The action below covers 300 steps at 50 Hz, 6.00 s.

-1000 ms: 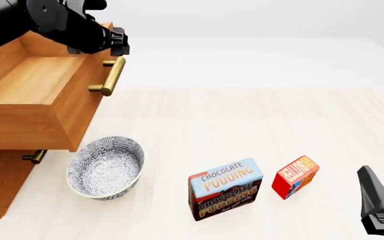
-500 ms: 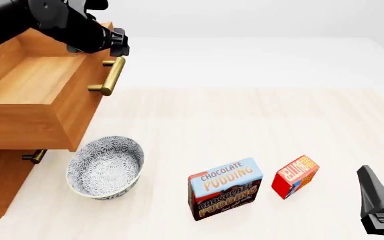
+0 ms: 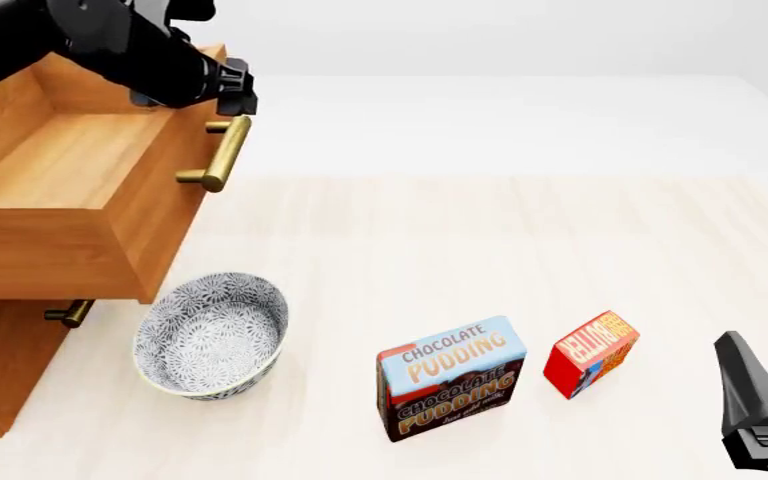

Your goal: Put the butter at the back in the top drawer of the cabinet and close it.

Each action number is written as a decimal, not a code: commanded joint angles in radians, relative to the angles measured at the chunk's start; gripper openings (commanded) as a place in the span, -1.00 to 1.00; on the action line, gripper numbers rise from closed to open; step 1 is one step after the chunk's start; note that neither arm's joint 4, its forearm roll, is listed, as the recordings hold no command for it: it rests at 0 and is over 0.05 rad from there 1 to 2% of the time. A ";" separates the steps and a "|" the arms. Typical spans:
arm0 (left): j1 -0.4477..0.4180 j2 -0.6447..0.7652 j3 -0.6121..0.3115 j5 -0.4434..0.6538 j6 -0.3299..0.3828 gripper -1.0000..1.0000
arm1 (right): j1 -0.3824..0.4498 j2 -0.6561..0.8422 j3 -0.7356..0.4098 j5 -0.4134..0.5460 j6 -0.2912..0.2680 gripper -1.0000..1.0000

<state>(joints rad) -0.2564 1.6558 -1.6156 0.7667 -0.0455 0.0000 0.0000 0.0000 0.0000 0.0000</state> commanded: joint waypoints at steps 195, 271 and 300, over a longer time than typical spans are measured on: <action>-0.658 0.533 -0.632 0.199 0.006 1.00 | 0.000 0.000 0.000 0.000 0.000 1.00; -0.753 0.850 -0.985 0.352 -0.076 1.00 | 0.000 0.000 0.000 0.000 0.000 1.00; -0.782 0.918 -1.074 0.393 -0.091 1.00 | 0.000 0.000 0.000 0.000 0.000 1.00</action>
<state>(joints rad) -1.0314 2.5604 -2.6767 1.1548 -0.1311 0.0000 0.0000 0.0000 0.0000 0.0000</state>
